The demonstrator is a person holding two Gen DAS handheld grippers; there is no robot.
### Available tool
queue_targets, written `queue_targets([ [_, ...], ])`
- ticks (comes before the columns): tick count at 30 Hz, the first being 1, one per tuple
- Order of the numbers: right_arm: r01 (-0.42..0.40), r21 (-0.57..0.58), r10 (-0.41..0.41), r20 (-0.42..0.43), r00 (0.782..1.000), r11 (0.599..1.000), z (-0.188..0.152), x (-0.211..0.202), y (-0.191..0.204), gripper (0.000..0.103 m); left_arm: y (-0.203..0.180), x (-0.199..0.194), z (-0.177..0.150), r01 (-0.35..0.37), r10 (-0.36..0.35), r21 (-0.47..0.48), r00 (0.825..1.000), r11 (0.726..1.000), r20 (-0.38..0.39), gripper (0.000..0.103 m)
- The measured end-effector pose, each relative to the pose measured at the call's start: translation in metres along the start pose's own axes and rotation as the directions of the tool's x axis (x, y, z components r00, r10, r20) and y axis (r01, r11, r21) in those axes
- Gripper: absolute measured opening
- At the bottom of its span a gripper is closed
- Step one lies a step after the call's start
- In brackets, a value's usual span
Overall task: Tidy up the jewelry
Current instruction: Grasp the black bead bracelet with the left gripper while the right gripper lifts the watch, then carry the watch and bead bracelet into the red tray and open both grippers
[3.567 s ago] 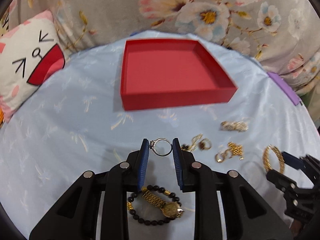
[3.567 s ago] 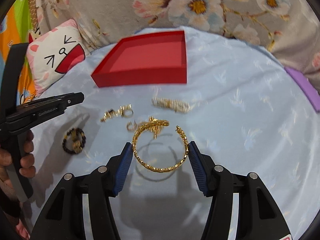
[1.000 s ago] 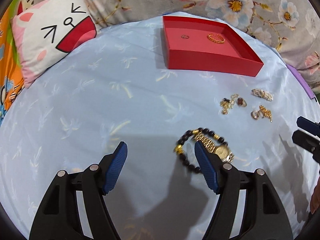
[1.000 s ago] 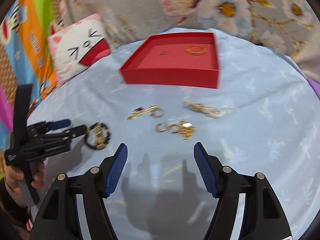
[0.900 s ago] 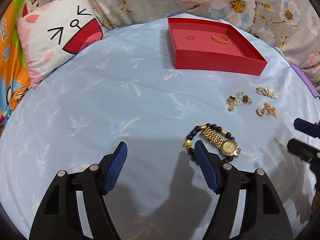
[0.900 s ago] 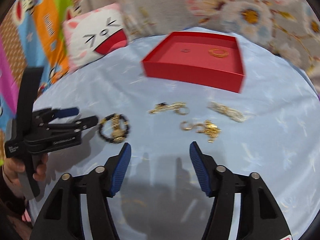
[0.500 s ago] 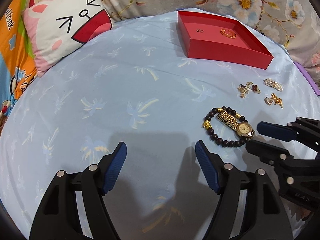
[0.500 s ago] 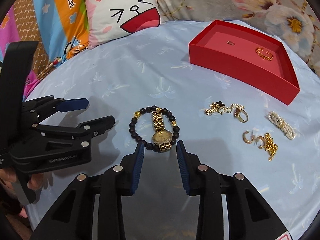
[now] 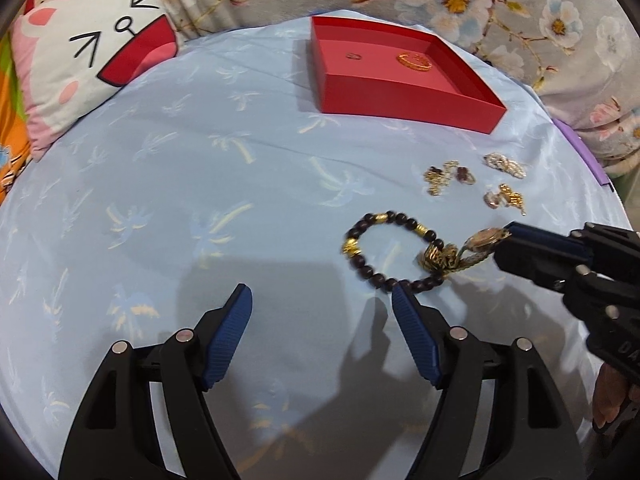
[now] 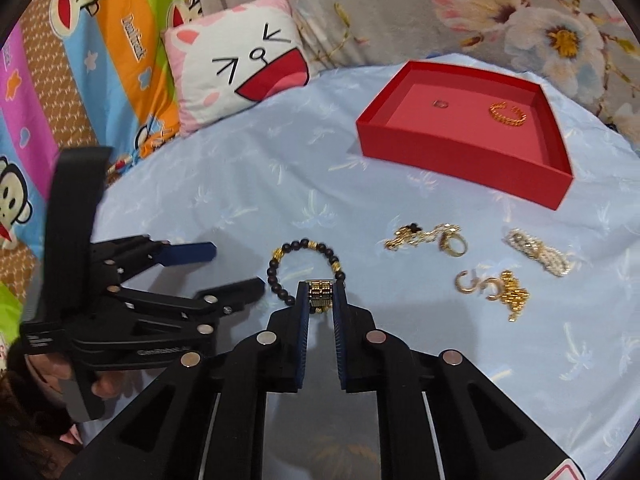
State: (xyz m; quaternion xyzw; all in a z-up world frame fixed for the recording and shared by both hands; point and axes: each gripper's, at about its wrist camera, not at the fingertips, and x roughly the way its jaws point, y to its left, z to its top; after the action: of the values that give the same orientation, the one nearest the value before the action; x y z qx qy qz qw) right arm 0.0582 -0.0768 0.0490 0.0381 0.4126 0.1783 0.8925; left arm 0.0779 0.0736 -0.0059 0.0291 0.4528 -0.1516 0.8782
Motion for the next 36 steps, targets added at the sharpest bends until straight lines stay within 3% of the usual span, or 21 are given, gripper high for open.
queue_targets([
  [10, 0.037, 0.123, -0.040, 0.020, 0.999, 0.992, -0.024, -0.033, -0.034, 0.011, -0.032, 0.026, 0.022, -0.013, 0.013, 0.098, 1.000, 0.995, 0.007, 0.068],
  [13, 0.035, 0.147, -0.038, 0.023, 0.999, 0.988, -0.032, -0.041, -0.039, 0.011, -0.042, 0.026, 0.020, -0.005, 0.003, 0.135, 1.000, 0.991, 0.013, 0.060],
  [17, 0.013, 0.160, -0.022, 0.053, 0.998, 0.987, -0.032, -0.054, -0.040, 0.011, -0.062, 0.026, 0.019, 0.067, -0.068, 0.190, 0.998, 0.979, -0.003, 0.055],
  [19, 0.018, 0.153, -0.029, 0.069, 0.997, 0.988, -0.029, -0.059, -0.038, 0.011, -0.074, 0.028, 0.019, 0.062, -0.063, 0.224, 0.998, 0.973, -0.001, 0.049],
  [21, 0.018, 0.152, -0.030, 0.078, 0.996, 0.988, -0.028, -0.063, -0.038, 0.011, -0.084, 0.030, 0.020, 0.040, -0.045, 0.249, 0.999, 0.968, 0.013, 0.036],
  [26, 0.025, 0.167, -0.041, 0.092, 0.995, 0.986, -0.029, -0.070, -0.043, 0.011, -0.091, 0.031, 0.023, 0.058, -0.062, 0.251, 0.998, 0.966, 0.008, 0.011],
  [36, 0.039, 0.188, -0.061, 0.113, 0.992, 0.981, -0.031, -0.079, -0.051, 0.011, -0.084, 0.020, 0.021, 0.124, -0.125, 0.192, 0.992, 0.974, -0.007, 0.007],
])
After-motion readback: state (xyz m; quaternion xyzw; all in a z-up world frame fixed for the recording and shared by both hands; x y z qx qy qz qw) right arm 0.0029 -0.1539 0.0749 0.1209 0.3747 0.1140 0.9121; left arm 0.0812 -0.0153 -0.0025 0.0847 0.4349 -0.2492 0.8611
